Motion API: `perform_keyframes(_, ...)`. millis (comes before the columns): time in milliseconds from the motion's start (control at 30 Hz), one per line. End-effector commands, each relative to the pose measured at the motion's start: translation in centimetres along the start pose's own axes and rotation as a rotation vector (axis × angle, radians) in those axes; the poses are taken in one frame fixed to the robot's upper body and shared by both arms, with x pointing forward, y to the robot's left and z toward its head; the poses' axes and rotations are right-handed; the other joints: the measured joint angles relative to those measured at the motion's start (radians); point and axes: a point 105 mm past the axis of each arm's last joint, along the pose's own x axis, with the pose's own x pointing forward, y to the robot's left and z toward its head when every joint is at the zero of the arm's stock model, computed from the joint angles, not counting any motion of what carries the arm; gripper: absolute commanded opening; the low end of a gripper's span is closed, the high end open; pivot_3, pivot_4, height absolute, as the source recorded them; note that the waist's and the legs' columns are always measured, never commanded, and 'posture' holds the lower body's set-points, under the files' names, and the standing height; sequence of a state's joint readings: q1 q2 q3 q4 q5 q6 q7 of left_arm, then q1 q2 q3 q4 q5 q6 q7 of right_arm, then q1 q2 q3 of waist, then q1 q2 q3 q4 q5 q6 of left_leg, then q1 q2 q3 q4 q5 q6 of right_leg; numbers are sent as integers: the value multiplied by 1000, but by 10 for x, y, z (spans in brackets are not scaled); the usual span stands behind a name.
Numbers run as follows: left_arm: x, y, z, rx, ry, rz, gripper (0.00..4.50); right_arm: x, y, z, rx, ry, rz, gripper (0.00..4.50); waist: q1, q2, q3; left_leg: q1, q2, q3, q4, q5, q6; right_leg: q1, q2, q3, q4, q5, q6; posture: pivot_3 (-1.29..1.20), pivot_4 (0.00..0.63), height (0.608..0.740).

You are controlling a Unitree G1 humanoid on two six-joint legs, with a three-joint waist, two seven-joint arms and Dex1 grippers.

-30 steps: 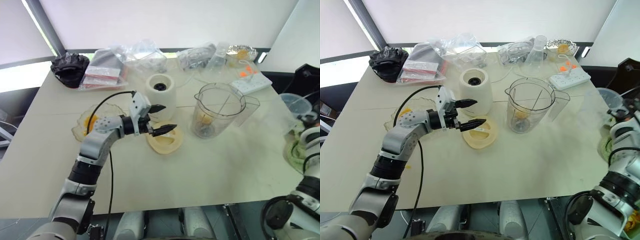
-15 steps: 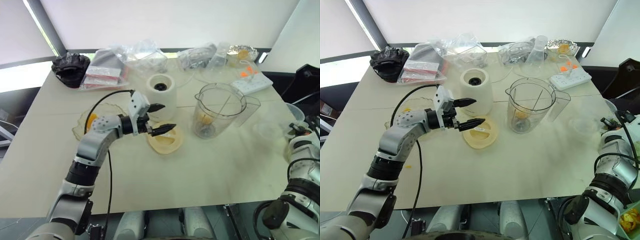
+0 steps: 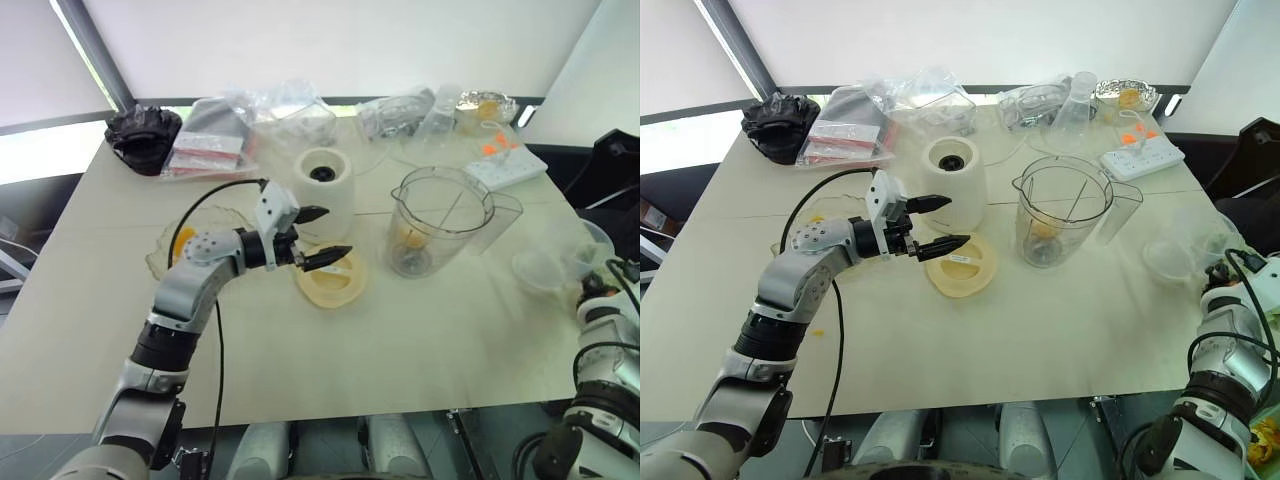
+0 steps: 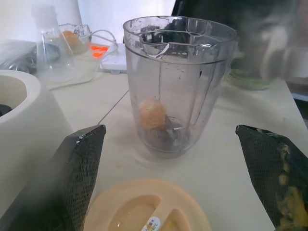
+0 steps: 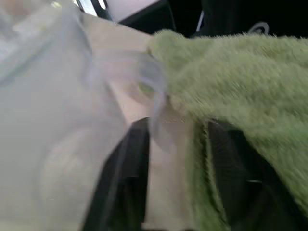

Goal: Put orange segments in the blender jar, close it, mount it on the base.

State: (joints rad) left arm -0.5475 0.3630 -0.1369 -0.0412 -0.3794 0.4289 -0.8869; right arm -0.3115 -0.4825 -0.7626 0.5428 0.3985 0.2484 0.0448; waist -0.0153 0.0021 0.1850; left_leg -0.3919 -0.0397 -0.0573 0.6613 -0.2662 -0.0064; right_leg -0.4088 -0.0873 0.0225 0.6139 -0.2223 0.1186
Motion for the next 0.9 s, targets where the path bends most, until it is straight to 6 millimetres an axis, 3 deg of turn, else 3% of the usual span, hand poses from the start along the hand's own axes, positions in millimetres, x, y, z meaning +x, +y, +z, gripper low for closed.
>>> perform_keyframes(33, 3, -2, 12, 42, -32, -21, 4500, -5, 6, 21, -92, -69, 27, 3486, -1, 0, 0, 0, 0, 0, 0, 0, 0, 0, 0, 0, 0, 0, 0, 0, 150, 740)
perform_keyframes(167, 4, -2, 12, 44, -29, -29, 4500, -18, 6, 21, -159, -66, 55, 3486, 0, 0, 0, 0, 0, 0, 0, 0, 0, 0, 0, 0, 0, 0, 1, 0, 150, 740)
perform_keyframes(400, 3, 4, 8, 88, 29, -67, 4500, -59, 0, 29, -304, -51, 127, 3486, 4, 0, 0, 0, 0, -1, 0, 0, 0, 0, 0, 0, 0, 0, 0, 0, 150, 740)
perform_keyframes(533, 7, 21, -4, 161, 182, -147, 4500, -112, 31, 44, -407, 10, 424, 3486, 7, 1, 0, 0, 0, -2, -1, 0, 0, -1, 1, -1, 0, -1, 0, 0, 150, 740)
perform_keyframes(667, 18, 32, -10, 213, 256, -241, 4500, -174, 67, 43, -508, 112, 771, 3486, 10, 1, 0, -1, 0, -2, 0, -1, 1, 1, 0, -1, -2, -2, 2, 0, 150, 740)
perform_keyframes(833, 32, 32, -20, 251, 325, -376, 4500, -221, 91, 43, -558, 161, 956, 3486, 32, -4, 1, -3, 0, -3, -4, -2, 3, -1, 0, -6, -2, -4, 5, 0, 150, 740)
perform_keyframes(900, 36, 31, -24, 253, 349, -415, 3647, -229, 98, 45, -562, 141, 974, 3567, 33, -7, 3, -5, 0, -3, -4, -2, 4, -2, 0, -7, -3, -4, 5, 0, 150, 740)
